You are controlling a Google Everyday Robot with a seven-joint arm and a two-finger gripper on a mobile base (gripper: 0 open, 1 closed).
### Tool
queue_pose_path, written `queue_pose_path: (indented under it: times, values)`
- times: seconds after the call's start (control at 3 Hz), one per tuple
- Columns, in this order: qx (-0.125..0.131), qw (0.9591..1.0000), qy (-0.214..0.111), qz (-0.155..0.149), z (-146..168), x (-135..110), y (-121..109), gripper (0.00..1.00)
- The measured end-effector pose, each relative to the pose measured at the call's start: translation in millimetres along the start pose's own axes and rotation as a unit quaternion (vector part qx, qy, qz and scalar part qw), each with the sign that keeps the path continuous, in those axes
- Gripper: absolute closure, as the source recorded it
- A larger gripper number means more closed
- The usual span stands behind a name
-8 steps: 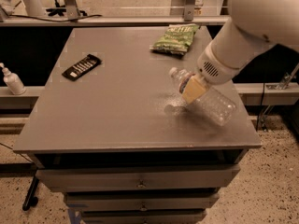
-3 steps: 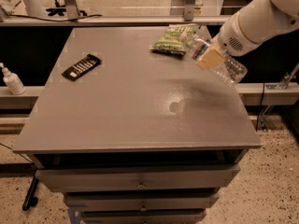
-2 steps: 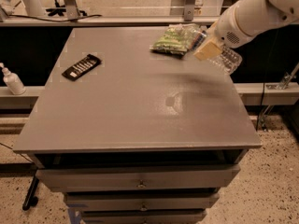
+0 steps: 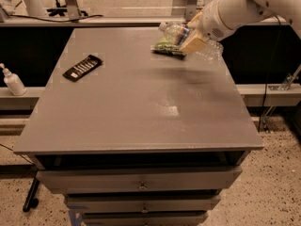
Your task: Move water bottle near green jalapeno chip bag
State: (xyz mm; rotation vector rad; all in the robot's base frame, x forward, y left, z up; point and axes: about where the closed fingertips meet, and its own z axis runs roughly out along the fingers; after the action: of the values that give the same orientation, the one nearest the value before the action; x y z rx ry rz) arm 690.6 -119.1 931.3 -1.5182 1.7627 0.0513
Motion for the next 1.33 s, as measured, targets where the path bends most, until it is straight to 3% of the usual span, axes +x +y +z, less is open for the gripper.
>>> queue_pose_path:
  times: [0.33,0.67,1.33]
  values:
    - [-0.023,0.9990,-0.017,-0.035,24.8,-15.3,4.5,1.00]
    - [-0.043,0.9965,-0.017,-0.070,43.6,-24.8,12.9,0.82]
    - [-0.068,0.9934,-0.009,-0.091,63.7,-23.0,29.4,0.35]
